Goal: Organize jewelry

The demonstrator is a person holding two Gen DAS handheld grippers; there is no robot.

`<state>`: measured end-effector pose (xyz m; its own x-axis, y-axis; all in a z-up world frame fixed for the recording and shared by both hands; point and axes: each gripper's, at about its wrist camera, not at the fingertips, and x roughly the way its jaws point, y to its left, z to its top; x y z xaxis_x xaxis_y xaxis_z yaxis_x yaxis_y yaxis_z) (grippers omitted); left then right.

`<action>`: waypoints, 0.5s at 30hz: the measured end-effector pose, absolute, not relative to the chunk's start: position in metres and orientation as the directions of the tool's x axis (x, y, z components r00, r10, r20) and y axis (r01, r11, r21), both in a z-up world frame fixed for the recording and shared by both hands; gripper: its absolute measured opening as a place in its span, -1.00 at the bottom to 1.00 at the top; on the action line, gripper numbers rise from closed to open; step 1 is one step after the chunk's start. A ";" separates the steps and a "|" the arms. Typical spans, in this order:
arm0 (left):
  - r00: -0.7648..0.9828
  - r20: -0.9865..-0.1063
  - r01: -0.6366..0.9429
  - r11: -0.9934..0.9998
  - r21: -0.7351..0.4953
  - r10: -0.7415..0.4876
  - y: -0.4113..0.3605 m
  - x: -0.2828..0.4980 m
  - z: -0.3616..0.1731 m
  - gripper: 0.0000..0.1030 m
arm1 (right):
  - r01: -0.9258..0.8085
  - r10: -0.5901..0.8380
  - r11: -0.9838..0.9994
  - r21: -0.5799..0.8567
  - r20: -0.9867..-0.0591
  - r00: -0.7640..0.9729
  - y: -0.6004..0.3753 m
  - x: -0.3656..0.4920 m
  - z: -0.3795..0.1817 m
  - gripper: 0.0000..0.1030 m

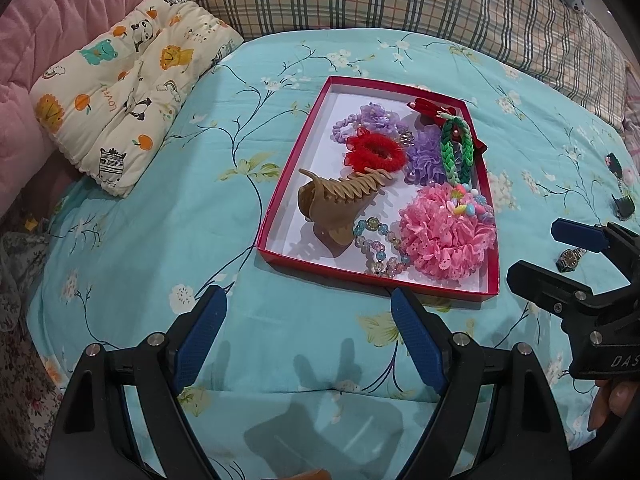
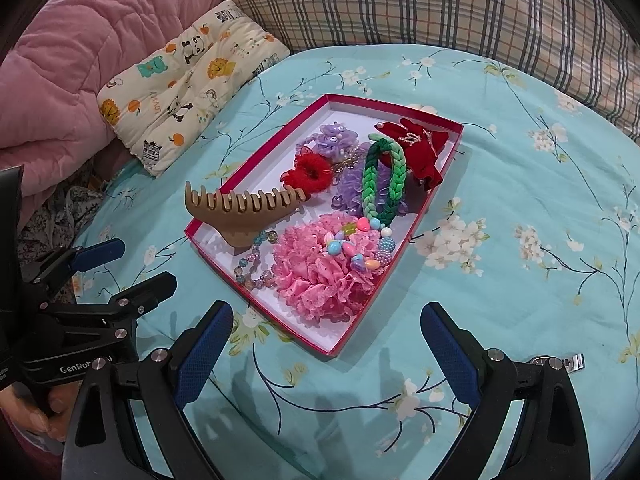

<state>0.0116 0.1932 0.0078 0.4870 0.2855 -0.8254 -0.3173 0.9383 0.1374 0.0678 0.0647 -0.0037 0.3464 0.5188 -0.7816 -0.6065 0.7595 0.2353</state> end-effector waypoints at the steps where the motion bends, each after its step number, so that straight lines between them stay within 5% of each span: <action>1: 0.487 -0.825 -0.318 0.938 0.138 0.286 0.193 0.011 0.008 0.65 | -0.607 0.519 0.759 0.235 -0.781 0.347 0.065 0.068 -0.003 0.87; 15: 0.488 -0.824 -0.320 0.938 0.137 0.287 0.194 0.011 0.009 0.65 | -0.607 0.520 0.759 0.236 -0.780 0.347 0.065 0.068 -0.002 0.87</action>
<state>0.0110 0.1936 0.0087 0.4884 0.2866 -0.8242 -0.3195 0.9377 0.1367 0.0678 0.0652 -0.0018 0.3473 0.5202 -0.7802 -0.6070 0.7589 0.2359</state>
